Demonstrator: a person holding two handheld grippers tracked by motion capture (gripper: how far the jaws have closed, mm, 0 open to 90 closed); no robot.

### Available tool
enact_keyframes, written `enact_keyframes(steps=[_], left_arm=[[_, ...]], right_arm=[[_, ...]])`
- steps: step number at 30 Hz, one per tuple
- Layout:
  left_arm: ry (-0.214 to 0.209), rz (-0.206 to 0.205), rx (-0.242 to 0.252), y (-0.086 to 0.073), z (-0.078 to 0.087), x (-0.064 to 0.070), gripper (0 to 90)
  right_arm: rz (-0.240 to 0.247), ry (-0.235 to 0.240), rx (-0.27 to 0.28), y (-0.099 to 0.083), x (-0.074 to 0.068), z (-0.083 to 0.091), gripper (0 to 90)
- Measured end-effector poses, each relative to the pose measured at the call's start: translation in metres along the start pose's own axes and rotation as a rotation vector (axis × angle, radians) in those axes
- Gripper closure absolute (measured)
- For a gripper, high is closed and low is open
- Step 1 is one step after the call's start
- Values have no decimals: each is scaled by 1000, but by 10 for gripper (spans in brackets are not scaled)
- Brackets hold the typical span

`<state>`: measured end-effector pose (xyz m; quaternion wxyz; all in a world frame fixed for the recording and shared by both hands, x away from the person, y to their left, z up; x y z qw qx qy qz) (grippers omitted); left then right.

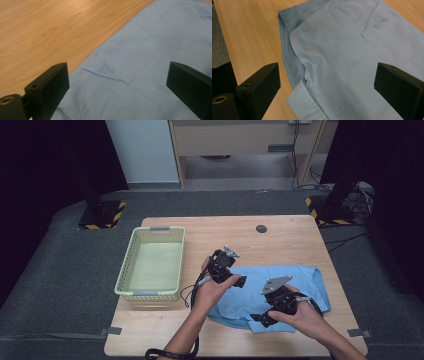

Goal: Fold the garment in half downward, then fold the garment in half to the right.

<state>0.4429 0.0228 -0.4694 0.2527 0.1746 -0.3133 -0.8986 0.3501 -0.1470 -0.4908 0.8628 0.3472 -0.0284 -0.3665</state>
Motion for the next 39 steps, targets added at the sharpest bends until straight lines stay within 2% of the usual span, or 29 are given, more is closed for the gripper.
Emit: enact_keyframes(steps=[6,8,10,14,22,24,30,39], left_arm=[[31,4,-4,0,-3,-10,64],[56,6,1,1,-3,-14,96],[56,23,12,0,-5,-17,118],[74,32,15,-2,-9,-20,155],[99,28,23,-3,-8,-21,205],[101,29,21,-4,-8,-21,207],[114,67,21,-16,-9,-26,209],[121,91,24,-22,-7,-29,201]], right_arm=[[20,12,6,7,-15,-14,81],[16,21,16,9,-21,-20,100],[28,24,20,11,-27,-27,141],[59,30,23,12,-43,-42,235],[88,24,35,14,-64,-73,388],[94,19,35,14,-66,-78,391],[85,9,30,14,-67,-93,352],[45,-10,53,20,-69,-110,282]])
Point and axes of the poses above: each handheld gripper's, and its own axes: z roughly backward along the jaws, y roughly out of its top, x roughly to its right, the point moved 3 cm from there along -z, roughly forward along the jaws, and after that the axes turned 15 degrees about -z, right-handed, at the moved point
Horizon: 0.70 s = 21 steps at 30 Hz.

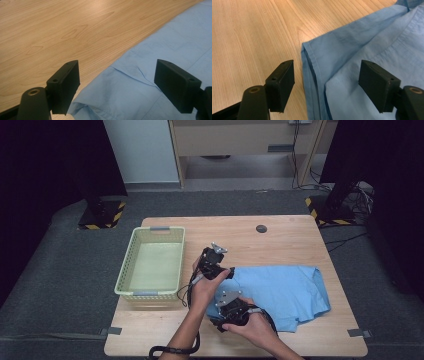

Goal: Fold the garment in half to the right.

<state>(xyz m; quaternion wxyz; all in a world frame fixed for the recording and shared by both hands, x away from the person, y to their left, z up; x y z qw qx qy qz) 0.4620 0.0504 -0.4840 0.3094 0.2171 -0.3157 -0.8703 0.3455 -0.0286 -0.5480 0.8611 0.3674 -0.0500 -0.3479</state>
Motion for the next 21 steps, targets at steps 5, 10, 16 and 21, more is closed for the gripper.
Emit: enact_keyframes(steps=[5,10,16,21], left_arm=[[0,2,10,0,3,0,197],[1,1,18,0,6,-1,196],[0,7,30,1,10,-1,196],[-5,2,38,3,11,2,197]], right_arm=[[-6,-30,-11,1,1,-8,259],[-20,-44,-11,-1,5,-12,296],[-23,-50,16,-1,12,-8,520],[-26,-65,20,-1,17,-5,709]])
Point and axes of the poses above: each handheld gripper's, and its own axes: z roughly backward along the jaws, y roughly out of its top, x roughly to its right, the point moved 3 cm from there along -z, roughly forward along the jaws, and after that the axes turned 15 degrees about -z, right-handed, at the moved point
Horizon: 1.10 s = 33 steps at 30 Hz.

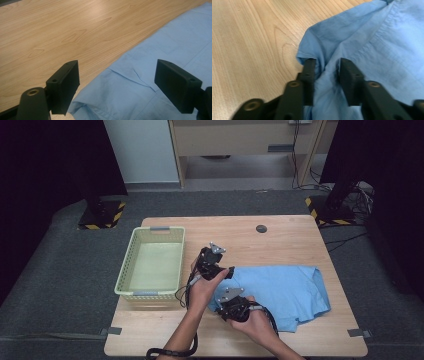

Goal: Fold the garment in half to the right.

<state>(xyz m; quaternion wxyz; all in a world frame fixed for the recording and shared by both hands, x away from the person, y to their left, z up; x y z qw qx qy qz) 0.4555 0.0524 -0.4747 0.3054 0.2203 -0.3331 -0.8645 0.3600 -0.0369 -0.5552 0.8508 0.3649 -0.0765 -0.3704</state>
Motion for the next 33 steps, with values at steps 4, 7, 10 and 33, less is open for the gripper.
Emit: enact_keyframes(steps=[4,7,10,33], left_arm=[[0,-2,8,1,-1,3,197],[-1,-26,3,0,-3,6,206],[17,-14,1,-4,-8,6,208],[39,63,-66,-52,-57,-9,357]], right_arm=[[-7,-14,5,-1,6,2,824],[-6,-24,13,-2,9,4,839],[-5,-47,14,-4,13,6,842],[-15,-76,19,-10,26,14,845]])
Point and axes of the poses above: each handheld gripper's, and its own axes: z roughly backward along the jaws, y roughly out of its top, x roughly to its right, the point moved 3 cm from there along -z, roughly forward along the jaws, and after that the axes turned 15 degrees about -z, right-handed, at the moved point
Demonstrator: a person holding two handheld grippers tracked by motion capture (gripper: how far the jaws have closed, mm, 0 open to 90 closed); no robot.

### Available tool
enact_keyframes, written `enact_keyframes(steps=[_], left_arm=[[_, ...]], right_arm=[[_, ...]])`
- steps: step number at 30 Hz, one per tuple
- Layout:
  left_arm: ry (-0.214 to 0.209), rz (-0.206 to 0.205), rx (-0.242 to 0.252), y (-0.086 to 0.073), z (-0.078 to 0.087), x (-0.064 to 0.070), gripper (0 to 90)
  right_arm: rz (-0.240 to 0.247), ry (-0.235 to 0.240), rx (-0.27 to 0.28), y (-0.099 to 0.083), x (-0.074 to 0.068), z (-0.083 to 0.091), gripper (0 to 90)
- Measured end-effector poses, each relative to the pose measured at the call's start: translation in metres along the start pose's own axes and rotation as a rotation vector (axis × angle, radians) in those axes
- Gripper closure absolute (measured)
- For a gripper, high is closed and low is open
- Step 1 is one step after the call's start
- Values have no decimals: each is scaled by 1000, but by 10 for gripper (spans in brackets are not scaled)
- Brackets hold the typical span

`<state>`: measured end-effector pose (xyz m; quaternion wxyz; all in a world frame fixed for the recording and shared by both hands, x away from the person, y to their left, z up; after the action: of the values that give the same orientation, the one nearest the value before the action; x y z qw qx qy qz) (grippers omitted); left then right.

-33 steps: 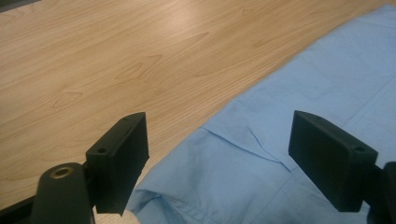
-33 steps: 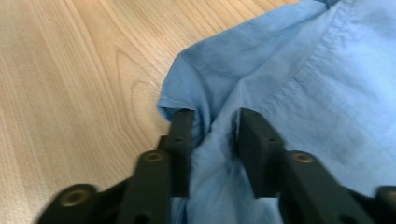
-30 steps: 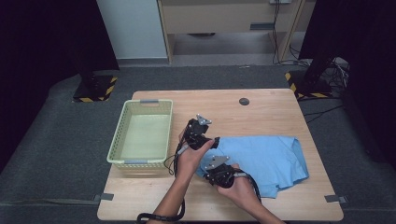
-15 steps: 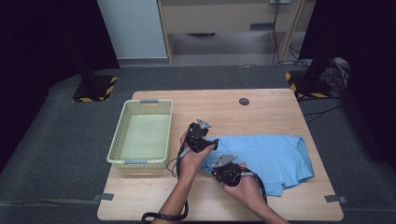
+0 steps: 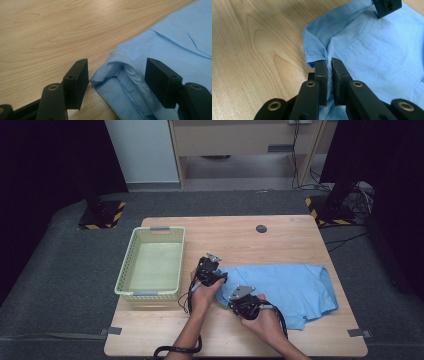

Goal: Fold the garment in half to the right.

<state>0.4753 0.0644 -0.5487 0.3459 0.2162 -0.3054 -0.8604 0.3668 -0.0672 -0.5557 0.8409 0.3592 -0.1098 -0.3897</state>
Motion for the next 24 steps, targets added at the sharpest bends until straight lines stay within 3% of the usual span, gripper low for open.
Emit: enact_keyframes(steps=[4,8,14,17,20,24], left_arm=[[-14,15,4,-2,-4,1,383],[-14,-7,15,-3,-3,4,449],[-58,12,32,-3,0,10,709],[-61,-2,41,0,3,12,802],[-49,-25,55,5,9,15,834],[-58,-23,77,13,19,17,838]], right_arm=[[4,-2,3,-1,-1,0,849],[-1,8,13,-3,-1,1,851],[17,1,16,-5,-4,3,853],[16,4,30,-5,-5,6,855],[9,7,47,-5,-6,11,857],[16,2,66,-4,-8,19,858]])
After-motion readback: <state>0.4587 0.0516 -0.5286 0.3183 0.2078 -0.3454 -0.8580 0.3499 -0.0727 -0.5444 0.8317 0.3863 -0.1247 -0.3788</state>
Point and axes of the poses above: each handheld gripper's, and its own axes: z roughly backward along the jaws, y roughly out of its top, x roughly to its right, the point moved 3 cm from there along -z, roughly forward along the jaws, and after that the axes turned 15 degrees about -z, right-handed, at the moved point
